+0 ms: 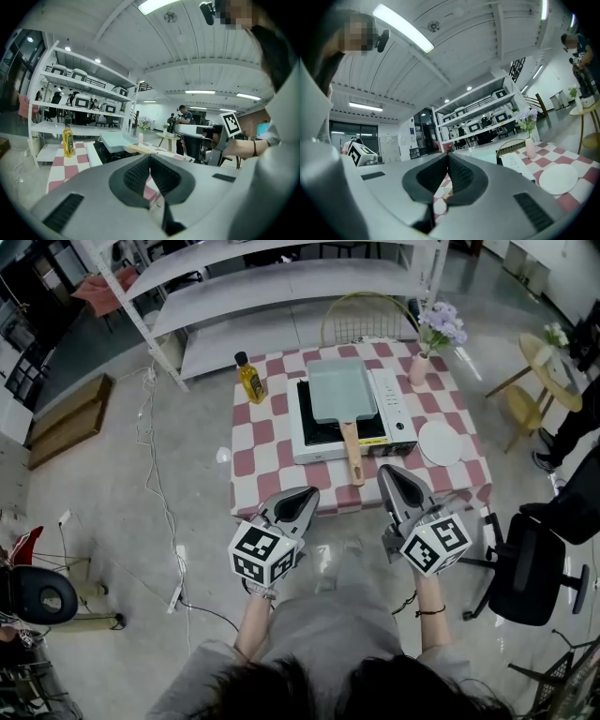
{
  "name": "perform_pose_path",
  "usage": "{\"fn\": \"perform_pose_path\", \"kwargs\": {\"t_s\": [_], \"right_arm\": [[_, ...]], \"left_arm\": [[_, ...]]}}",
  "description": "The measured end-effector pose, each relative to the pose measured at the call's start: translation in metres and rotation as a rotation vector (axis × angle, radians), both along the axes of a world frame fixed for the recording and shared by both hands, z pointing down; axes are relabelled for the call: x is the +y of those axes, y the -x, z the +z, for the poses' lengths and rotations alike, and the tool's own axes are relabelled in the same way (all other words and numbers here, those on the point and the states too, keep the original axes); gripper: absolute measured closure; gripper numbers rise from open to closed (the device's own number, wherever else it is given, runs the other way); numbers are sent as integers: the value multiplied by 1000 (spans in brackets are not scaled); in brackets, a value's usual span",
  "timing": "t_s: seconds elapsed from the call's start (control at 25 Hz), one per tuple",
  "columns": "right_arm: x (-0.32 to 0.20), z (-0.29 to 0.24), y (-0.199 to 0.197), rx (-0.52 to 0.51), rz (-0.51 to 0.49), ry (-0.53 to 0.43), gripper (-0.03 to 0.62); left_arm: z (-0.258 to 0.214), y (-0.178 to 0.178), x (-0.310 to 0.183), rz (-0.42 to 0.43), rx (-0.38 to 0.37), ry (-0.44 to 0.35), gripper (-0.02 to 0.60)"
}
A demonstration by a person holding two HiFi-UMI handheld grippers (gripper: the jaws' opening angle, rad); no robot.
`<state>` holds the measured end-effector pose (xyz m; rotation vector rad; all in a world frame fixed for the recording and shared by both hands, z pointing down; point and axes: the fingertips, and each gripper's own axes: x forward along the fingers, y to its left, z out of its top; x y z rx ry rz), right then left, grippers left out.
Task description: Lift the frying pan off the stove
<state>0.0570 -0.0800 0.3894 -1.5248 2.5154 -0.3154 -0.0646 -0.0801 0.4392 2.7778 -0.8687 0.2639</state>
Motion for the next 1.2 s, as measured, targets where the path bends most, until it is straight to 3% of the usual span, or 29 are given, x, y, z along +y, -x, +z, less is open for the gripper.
{"fn": "perform_pose_path", "kwargs": {"t_s": [0.56,1.2], "right_arm": [[-82,21,-25,-31,-135,80,571],[-126,36,-32,-105,-265,175,571]], "left_arm": [[27,-42,-59,-75,6,164,554],[36,-59,-84,-135,88,338,554]]}}
